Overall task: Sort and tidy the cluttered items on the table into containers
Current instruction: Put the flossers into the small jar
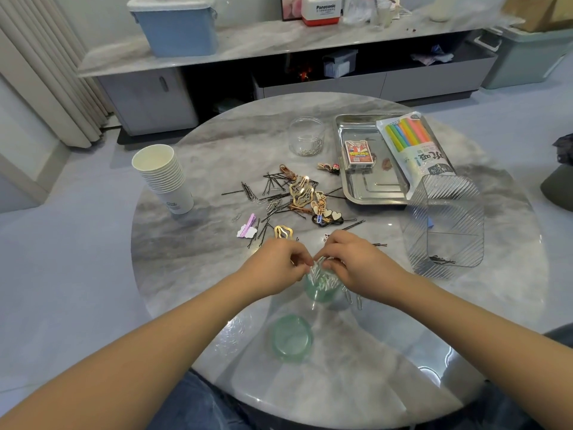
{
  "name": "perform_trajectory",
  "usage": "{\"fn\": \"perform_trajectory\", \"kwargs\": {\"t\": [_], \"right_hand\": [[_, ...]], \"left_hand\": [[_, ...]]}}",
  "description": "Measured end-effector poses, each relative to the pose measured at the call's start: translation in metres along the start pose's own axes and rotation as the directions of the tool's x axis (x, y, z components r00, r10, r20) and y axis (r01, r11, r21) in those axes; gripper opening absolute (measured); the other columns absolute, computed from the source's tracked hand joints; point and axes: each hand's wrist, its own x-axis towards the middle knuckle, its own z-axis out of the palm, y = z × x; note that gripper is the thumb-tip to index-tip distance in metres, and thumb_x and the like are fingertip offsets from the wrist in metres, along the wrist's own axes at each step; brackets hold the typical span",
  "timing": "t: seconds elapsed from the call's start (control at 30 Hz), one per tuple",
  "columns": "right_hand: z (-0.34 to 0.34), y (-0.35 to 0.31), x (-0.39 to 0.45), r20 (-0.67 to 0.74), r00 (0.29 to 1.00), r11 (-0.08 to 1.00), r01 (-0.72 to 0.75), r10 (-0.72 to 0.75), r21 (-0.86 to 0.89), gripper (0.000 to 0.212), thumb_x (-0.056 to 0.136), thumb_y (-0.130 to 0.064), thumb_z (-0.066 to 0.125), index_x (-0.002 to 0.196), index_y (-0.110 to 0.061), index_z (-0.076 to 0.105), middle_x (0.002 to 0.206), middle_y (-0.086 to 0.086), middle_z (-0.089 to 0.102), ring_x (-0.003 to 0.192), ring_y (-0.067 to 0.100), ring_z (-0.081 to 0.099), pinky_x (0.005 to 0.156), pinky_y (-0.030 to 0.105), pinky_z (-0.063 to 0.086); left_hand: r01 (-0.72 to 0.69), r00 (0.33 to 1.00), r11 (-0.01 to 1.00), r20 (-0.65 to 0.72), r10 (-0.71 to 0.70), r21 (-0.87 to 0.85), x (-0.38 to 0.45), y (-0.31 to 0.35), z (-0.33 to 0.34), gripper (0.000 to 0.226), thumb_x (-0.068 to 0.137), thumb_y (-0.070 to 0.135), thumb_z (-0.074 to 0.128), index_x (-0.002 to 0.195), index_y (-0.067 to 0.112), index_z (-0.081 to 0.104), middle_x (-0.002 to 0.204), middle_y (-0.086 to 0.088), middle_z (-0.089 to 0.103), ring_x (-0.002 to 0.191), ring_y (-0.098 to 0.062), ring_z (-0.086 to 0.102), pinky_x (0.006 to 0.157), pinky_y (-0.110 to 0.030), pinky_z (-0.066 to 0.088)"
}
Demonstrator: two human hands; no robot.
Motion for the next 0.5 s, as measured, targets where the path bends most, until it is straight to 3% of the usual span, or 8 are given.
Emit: {"fn": "perform_trajectory", "kwargs": {"t": [0.1,0.2,0.3,0.4,0.5], "right_hand": [[-0.001,0.004,-0.002,-0.071,0.997,1.0,-0.015,0.017,0.027,0.032,0.096,-0.024,0.049,0.125,-0.014,0.059,0.109,0.002,0.059,0.103,0.015,0.052,0.083,0.012,0.029],[0.007,0.003,-0.008,-0.198,0.98,1.0,0.009,-0.014,-0.028,0.037,0.092,-0.032,0.043,0.111,-0.012,0.069,0.102,0.004,0.066,0.098,0.024,0.058,0.086,0.028,0.041],[0.027,0.005,-0.014,-0.118,0.992,0.999,0.048,-0.05,-0.017,0.05,0.091,-0.037,0.033,0.116,-0.008,0.066,0.116,0.007,0.065,0.111,0.028,0.058,0.1,0.041,0.042],[0.025,0.005,-0.015,-0.117,0.993,0.99,0.02,-0.003,0.141,0.052,0.094,-0.04,0.03,0.13,-0.013,0.055,0.137,0.001,0.051,0.131,0.015,0.04,0.111,0.023,0.02],[0.02,0.0,-0.016,-0.178,0.983,0.964,-0.005,0.055,0.266,0.046,0.093,-0.03,0.035,0.135,-0.017,0.05,0.142,-0.007,0.041,0.131,0.001,0.03,0.11,0.013,0.016]], "left_hand": [[0.024,0.999,0.998,0.027,-0.022,-0.054,-0.001,-0.001,-0.002,0.014,0.086,0.012,0.058,0.093,0.02,0.068,0.086,0.006,0.066,0.083,-0.013,0.066,0.079,-0.026,0.052],[0.034,0.999,0.993,0.025,-0.032,-0.11,-0.002,-0.002,-0.002,0.013,0.086,0.014,0.057,0.091,0.025,0.062,0.098,0.002,0.067,0.085,-0.012,0.067,0.082,-0.029,0.053],[0.038,0.998,0.993,0.055,-0.032,-0.114,-0.002,-0.003,-0.001,0.01,0.086,0.02,0.061,0.095,0.022,0.064,0.098,0.006,0.066,0.085,-0.011,0.065,0.079,-0.022,0.05],[0.039,0.996,0.993,0.078,-0.031,-0.11,-0.003,-0.002,-0.003,0.008,0.088,0.021,0.061,0.095,0.022,0.065,0.097,0.003,0.067,0.084,-0.011,0.066,0.077,-0.021,0.049],[0.056,0.994,0.977,0.099,-0.036,-0.205,-0.003,-0.002,-0.007,0.007,0.089,0.024,0.062,0.093,0.019,0.066,0.093,-0.001,0.069,0.083,-0.014,0.069,0.078,-0.03,0.055]]}}
